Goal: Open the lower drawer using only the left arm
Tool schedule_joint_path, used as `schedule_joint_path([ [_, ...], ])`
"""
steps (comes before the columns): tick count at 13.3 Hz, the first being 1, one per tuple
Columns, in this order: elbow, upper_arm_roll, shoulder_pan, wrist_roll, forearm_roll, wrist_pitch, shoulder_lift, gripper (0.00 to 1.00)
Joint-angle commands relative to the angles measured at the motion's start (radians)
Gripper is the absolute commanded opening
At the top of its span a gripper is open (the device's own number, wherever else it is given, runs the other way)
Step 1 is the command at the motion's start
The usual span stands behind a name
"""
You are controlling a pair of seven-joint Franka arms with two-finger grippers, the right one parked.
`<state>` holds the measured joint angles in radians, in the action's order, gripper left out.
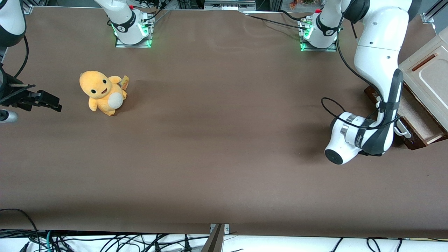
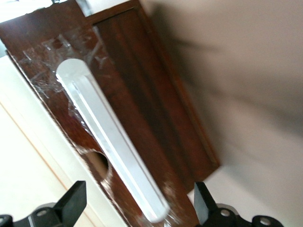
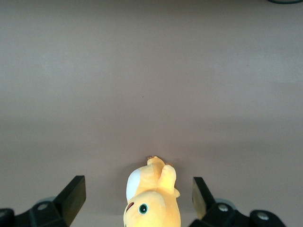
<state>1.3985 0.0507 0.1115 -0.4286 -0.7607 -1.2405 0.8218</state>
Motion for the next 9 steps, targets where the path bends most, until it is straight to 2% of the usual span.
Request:
schedule_joint_path([
  [1,-0.136,0.008,0.000,0.025,0.146,0.019,-0.004,1.00],
  [2,-0.182,0.009,-0.003,0.025,0.206,0.019,-0.004,1.00],
  [4,-0.286,0.005,-0.024,0.025,0.381,0.018,-0.024,1.00],
  [6,-0.351,0.014,-0.085,0.028,0.530,0.012,-0.044,1.00],
  [7,-0.358,0.014,-0.102,0.030,0.591,0.006,-0.070,1.00],
  [9,-0.354,0.009,-0.128,0.031,0.648,-0.005,-0.127,1.00],
])
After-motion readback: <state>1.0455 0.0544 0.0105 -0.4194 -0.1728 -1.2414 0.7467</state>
